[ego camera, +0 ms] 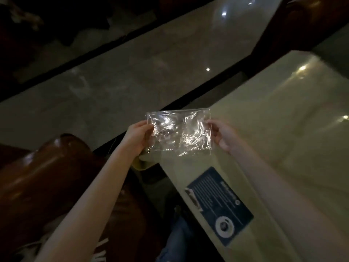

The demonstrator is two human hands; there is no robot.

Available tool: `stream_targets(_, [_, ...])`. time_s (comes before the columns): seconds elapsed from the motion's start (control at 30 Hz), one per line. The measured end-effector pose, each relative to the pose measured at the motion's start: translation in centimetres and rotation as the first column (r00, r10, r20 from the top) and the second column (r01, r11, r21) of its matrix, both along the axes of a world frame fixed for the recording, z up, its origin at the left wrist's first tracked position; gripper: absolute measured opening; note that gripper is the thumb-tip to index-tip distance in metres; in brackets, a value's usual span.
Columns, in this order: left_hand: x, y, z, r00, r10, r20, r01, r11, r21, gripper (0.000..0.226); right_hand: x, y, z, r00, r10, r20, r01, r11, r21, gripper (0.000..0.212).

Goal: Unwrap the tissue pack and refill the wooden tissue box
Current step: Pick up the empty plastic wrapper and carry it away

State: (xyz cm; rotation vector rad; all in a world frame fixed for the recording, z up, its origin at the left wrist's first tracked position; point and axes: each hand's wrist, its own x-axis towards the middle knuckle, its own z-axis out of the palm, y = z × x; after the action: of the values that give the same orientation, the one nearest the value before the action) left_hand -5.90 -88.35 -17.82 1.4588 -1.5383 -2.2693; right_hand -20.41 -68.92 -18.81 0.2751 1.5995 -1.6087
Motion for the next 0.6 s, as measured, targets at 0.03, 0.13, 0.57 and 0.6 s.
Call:
stream_targets(0.03, [0.4, -1.5, -0.7, 1.000, 0.030, -0.004, -0.030, 1.000, 0.008, 0.021, -0.3, -2.0, -0.5, 1.000, 0.015, 0.009, -0.015, 1.000, 0.002, 0.011])
stream_targets(0.13, [1.4, -5.2, -3.1, 0.992, 0.128, -0.016, -0.127, 0.991, 0.043, 0.017, -1.2, -7.8, -1.7, 0.996, 0.086, -0.002, -0.086, 0.995, 0.045, 0.015])
stream_targets(0.57, [3.5, -13.4, -19.8, 0.820, 0.547, 0.170, -0.536, 0.837, -0.106, 0.040, -2.6, -23.2, -14.9, 0.727, 0.683, 0.068, -0.620, 0.612, 0.491, 0.028])
stream_targets(0.6, [3.7, -13.6, -21.2, 0.797, 0.575, 0.187, -0.558, 0.818, -0.137, 0.040, -2.7, -24.0, -16.3, 0.683, 0.724, 0.099, -0.663, 0.557, 0.500, 0.029])
